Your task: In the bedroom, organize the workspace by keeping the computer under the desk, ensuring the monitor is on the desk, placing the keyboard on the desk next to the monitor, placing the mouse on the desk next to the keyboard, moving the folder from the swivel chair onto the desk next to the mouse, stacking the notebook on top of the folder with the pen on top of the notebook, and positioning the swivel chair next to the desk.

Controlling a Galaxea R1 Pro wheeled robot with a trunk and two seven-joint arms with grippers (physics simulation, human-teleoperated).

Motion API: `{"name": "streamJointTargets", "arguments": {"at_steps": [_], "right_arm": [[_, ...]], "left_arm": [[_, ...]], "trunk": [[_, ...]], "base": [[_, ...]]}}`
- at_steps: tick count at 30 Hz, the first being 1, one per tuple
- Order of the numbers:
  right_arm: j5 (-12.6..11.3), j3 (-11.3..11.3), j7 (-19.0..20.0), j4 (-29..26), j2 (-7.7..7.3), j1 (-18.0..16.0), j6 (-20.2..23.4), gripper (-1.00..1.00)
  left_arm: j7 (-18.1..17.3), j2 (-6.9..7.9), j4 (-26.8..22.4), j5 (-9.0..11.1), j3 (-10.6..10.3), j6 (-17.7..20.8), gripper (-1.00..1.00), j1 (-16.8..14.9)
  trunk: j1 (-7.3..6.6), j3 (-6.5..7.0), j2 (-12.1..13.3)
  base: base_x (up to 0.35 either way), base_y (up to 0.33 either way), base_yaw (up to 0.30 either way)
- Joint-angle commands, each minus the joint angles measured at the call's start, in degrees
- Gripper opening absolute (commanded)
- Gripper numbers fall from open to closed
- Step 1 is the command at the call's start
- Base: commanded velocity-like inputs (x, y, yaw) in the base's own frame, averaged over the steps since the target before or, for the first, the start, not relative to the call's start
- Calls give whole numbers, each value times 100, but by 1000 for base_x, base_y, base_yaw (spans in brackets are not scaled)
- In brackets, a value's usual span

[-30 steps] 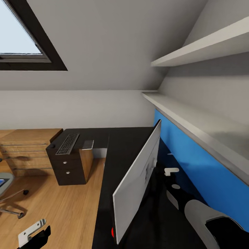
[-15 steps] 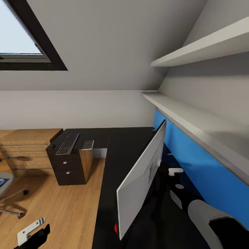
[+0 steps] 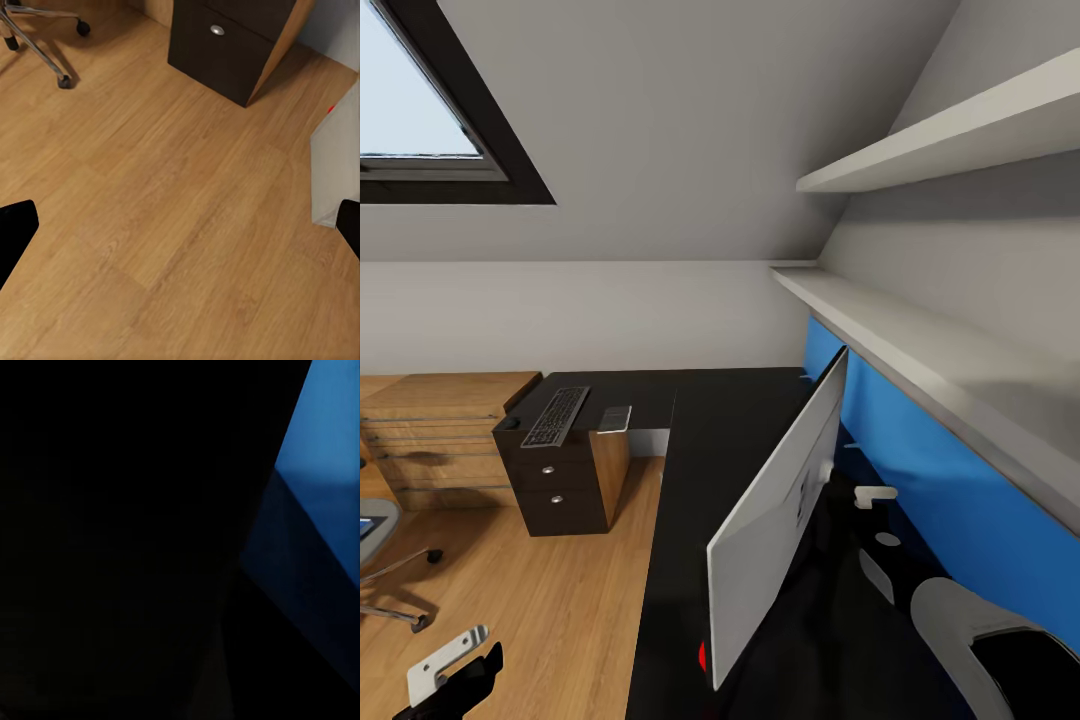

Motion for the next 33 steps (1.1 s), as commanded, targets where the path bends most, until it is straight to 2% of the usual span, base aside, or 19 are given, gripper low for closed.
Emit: {"name": "streamJointTargets", "arguments": {"at_steps": [1,7,16,33], "right_arm": [[-108,276,-160,91,-8,-3,-33,-100],[-109,276,-160,91,-28,-3,-33,-100],[-117,263,-160,91,-136,-3,-33,-100],[-119,259,-160,91,-143,-3,-25,-100]], "left_arm": [[31,2,-16,46,6,-1,100,-1],[17,-6,-28,59,182,-254,100,-1],[16,-8,-29,64,198,-281,100,-1],[16,-8,-25,69,198,-271,100,-1]], "trunk": [[4,-12,-9],[4,-12,-9],[4,-12,-9],[4,-12,-9]], "base": [[0,0,0],[0,0,0],[0,0,0],[0,0,0]]}}
